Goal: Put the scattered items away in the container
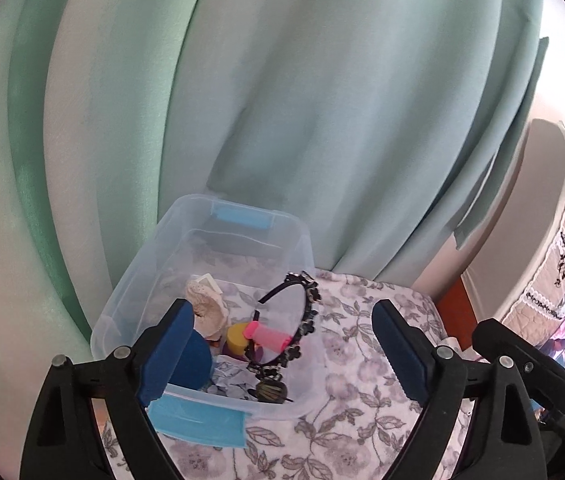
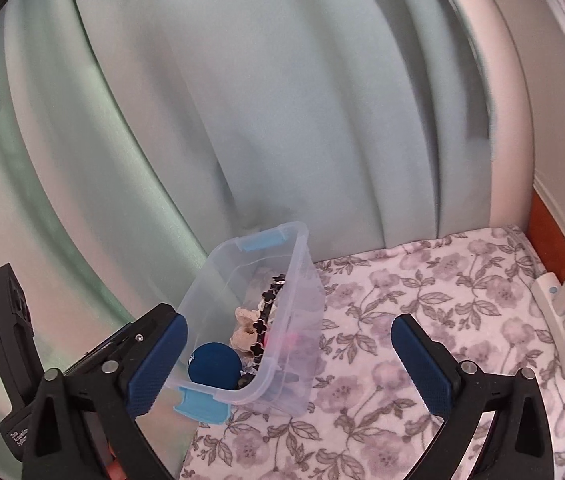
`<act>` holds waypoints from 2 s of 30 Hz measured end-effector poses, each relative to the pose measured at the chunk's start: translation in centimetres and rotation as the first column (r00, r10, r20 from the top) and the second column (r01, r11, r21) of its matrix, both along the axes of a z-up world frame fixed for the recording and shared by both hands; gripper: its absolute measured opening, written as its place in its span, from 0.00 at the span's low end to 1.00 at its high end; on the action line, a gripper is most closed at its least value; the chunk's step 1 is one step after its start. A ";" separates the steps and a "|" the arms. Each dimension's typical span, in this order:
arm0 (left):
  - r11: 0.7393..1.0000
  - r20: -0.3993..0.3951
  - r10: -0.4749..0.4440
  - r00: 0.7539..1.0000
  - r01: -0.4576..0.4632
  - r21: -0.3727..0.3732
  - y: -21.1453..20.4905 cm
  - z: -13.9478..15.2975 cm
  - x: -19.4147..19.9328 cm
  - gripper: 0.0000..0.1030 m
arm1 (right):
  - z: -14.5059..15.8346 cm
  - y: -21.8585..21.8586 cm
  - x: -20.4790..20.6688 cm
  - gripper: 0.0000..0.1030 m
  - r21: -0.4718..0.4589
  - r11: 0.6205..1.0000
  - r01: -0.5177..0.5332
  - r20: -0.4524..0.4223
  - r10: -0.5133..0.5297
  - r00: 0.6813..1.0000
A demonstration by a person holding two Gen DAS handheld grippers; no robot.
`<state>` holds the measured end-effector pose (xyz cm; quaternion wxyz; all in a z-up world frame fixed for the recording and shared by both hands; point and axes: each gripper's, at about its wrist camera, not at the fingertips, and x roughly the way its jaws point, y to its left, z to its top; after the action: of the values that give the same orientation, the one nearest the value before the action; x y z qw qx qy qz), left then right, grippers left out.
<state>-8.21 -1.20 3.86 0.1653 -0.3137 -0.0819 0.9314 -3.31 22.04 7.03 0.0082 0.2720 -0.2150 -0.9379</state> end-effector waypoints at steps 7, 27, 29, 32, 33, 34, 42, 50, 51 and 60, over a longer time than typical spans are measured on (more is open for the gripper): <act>0.999 -0.017 -0.031 0.999 0.030 -0.022 2.2 0.8 1.7 0.88 | 0.4 2.5 2.8 1.00 -0.010 0.999 0.046 -0.019 -0.046 0.999; 0.974 -0.016 -0.108 0.994 0.103 -0.201 6.6 -0.7 6.6 0.89 | -1.6 4.2 6.8 1.00 0.050 0.994 0.093 0.110 -0.098 0.989; 0.979 0.003 -0.104 0.995 0.103 -0.175 6.3 -1.0 6.7 0.89 | -1.8 4.0 7.1 1.00 0.063 0.994 0.090 0.122 -0.098 0.988; 0.980 0.017 -0.096 0.995 0.098 -0.172 6.2 -1.3 7.0 0.89 | -2.0 3.5 7.5 1.00 0.086 0.993 0.086 0.143 -0.098 0.985; 0.979 0.023 -0.092 0.996 0.094 -0.181 6.3 -1.4 7.1 0.89 | -2.1 3.4 7.6 1.00 0.091 0.992 0.086 0.146 -0.098 0.984; 0.978 0.026 -0.087 0.996 0.091 -0.189 6.4 -1.4 7.3 0.89 | -2.1 3.3 7.8 1.00 0.093 0.992 0.086 0.148 -0.099 0.984; 0.976 0.035 -0.070 0.997 0.076 -0.206 5.5 -1.7 8.9 0.89 | -2.3 1.7 8.5 1.00 0.115 0.990 0.084 0.160 -0.102 0.982; 0.977 0.049 -0.042 0.998 0.051 -0.209 3.7 -2.2 9.3 0.89 | -3.0 -0.4 8.0 1.00 0.162 0.985 0.061 0.190 -0.092 0.978; 0.977 0.052 -0.039 0.998 0.049 -0.207 3.5 -2.3 9.2 0.89 | -3.0 -0.6 7.9 1.00 0.168 0.984 0.059 0.192 -0.092 0.977; 0.979 0.067 -0.008 0.998 0.022 -0.204 2.1 -3.1 9.0 0.89 | -3.5 -2.1 7.3 1.00 0.223 0.973 0.060 0.222 -0.111 0.969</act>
<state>0.76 0.91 0.78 0.1363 -0.3604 0.0110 0.9227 4.01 19.92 3.53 -0.0872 0.3699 -0.1236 -0.9167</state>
